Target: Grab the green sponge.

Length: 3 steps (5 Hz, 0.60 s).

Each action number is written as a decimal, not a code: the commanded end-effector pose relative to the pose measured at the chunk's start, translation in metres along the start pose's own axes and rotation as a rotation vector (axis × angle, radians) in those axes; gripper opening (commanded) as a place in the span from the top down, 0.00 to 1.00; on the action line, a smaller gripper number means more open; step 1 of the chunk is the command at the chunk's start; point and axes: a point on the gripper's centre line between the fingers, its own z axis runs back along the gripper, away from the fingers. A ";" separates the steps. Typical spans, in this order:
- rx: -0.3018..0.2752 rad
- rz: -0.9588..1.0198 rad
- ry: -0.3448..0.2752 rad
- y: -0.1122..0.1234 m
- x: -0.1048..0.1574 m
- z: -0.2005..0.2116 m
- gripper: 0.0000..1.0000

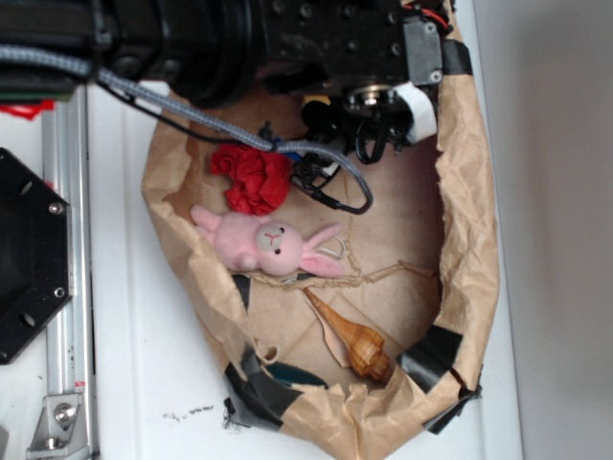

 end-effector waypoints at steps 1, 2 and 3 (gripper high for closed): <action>0.029 0.022 0.032 0.006 -0.007 0.006 0.00; 0.034 0.011 0.080 0.003 -0.006 -0.007 0.00; 0.031 0.014 0.139 0.001 -0.006 -0.023 0.00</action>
